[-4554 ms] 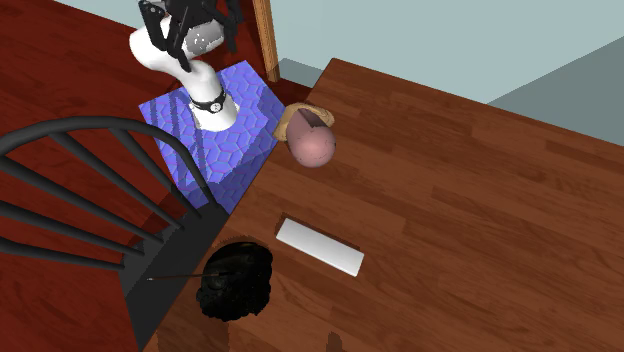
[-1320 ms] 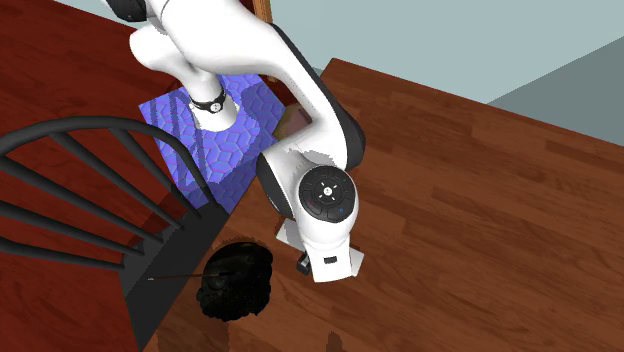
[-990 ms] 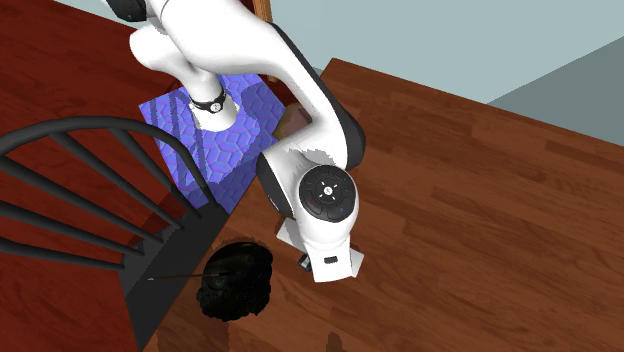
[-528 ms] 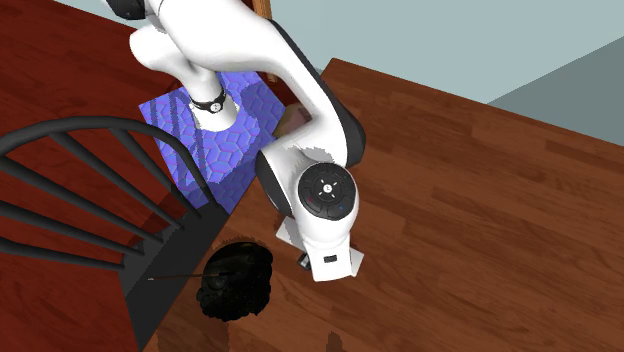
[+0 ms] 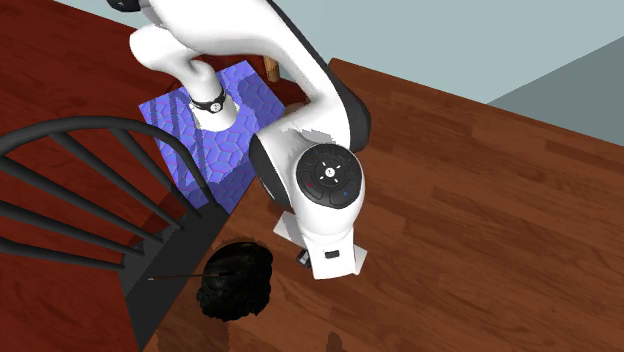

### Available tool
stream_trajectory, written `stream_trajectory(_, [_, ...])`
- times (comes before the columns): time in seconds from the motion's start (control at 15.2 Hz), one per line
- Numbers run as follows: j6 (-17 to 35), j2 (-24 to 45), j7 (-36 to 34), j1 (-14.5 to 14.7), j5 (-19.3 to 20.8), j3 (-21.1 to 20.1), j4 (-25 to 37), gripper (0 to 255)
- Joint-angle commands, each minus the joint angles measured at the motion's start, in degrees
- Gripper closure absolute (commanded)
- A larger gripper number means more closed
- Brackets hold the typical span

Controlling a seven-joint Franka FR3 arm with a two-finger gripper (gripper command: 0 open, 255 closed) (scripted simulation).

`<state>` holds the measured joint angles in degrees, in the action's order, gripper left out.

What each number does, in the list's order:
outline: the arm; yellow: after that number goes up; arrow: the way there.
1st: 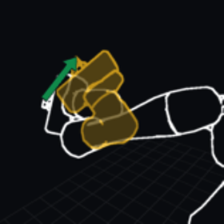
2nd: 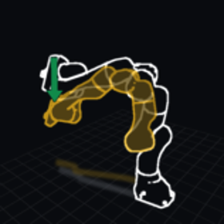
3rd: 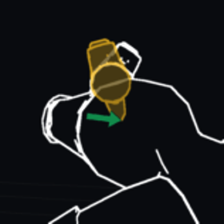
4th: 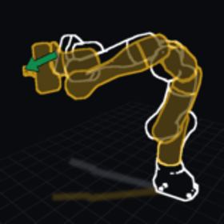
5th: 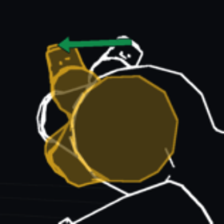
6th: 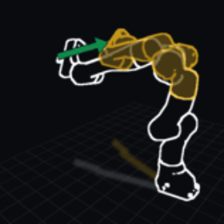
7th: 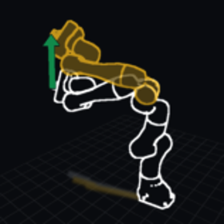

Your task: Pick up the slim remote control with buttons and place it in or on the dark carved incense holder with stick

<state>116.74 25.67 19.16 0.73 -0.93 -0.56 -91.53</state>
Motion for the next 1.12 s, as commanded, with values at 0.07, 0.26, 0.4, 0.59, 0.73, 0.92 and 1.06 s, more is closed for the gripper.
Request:
stream_trajectory(0.07, [-2.2,-0.7,0.0,0.0,0.0,0.0,1.5,255])
stream_trajectory(0.26, [-4.2,-1.3,-0.1,0.0,0.0,0.0,2.9,255])
stream_trajectory(0.4, [-5.5,-1.7,-0.1,0.0,0.0,0.0,3.9,255])
stream_trajectory(0.59, [-7.2,-2.1,-0.1,0.0,0.0,0.0,5.1,255])
stream_trajectory(0.73, [-6.5,-3.4,2.2,-1.6,-0.2,0.7,3.1,255])
stream_trajectory(0.92, [-5.8,-5.1,5.8,-4.1,-0.6,1.7,0.7,255])
stream_trajectory(1.06, [-5.5,-5.9,8.2,-5.7,-0.8,2.5,-0.5,255])
